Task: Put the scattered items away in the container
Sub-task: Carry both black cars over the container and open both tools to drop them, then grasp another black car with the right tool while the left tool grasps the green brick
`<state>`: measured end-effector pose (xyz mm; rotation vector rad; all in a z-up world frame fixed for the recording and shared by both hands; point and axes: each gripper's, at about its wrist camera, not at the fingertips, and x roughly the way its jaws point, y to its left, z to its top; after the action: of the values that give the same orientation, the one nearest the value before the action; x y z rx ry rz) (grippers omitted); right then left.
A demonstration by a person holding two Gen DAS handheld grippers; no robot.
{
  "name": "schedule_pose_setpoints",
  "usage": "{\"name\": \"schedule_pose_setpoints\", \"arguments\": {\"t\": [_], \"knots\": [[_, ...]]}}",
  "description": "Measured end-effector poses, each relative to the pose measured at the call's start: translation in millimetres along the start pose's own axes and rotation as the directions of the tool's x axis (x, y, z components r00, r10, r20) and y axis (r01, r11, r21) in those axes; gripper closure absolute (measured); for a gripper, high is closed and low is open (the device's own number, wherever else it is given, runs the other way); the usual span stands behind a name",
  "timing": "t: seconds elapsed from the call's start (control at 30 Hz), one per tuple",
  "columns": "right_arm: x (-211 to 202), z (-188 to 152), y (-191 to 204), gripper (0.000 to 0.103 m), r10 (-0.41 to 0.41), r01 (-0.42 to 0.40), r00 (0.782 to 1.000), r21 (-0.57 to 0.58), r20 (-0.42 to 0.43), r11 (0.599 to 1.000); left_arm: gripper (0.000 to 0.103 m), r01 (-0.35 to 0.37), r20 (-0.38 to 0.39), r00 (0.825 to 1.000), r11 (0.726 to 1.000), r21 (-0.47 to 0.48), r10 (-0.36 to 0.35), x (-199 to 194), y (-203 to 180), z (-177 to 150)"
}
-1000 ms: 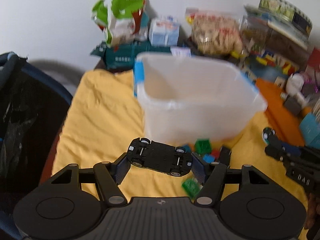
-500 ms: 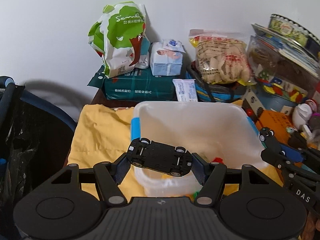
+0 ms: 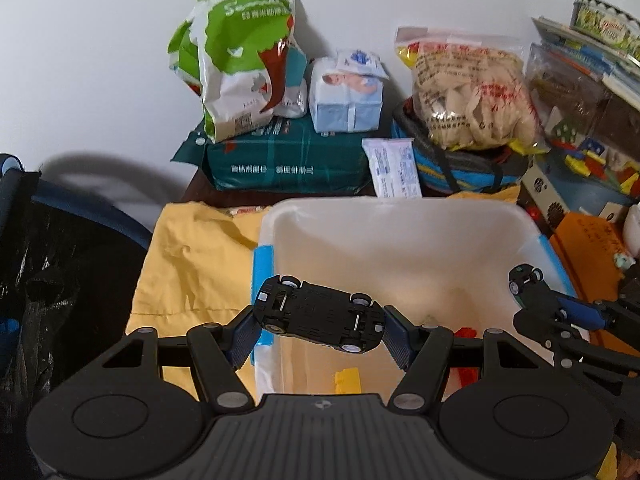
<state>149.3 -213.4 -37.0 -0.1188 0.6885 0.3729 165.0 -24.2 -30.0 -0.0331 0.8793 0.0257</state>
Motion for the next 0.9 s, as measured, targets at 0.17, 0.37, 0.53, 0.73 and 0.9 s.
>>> {"name": "schedule_pose_setpoints", "arguments": {"t": [0.17, 0.37, 0.53, 0.73, 0.9], "knots": [[13.5, 0.9, -3.7, 0.054, -0.025, 0.025, 0.999, -0.011, -0.034, 1.000, 0.030, -0.053, -0.034, 0.998, 0.998, 0.039, 0.054, 13.1, -4.2, 4.8], [8.2, 1.2, -5.9, 0.052, -0.020, 0.020, 1.000, -0.006, -0.019, 1.000, 0.030, -0.038, -0.023, 0.999, 0.999, 0.020, 0.039, 9.3, 3.0, 6.9], [-1.7, 4.0, -3.8, 0.052, -0.012, 0.012, 1.000, -0.013, 0.011, 1.000, 0.030, -0.025, -0.010, 1.000, 1.000, 0.009, 0.025, 2.5, 6.7, 6.7], [-44.2, -3.0, -0.4, 0.049, 0.021, -0.020, 0.993, -0.011, 0.119, 1.000, 0.030, 0.016, 0.089, 0.996, 0.999, 0.029, -0.018, -41.0, 13.9, -6.5], [-80.0, -44.8, 9.9, 0.030, 0.032, -0.029, 0.986, -0.022, 0.162, 0.999, 0.030, 0.051, 0.127, 0.990, 0.998, 0.041, -0.056, -74.1, 22.1, -43.1]]}}
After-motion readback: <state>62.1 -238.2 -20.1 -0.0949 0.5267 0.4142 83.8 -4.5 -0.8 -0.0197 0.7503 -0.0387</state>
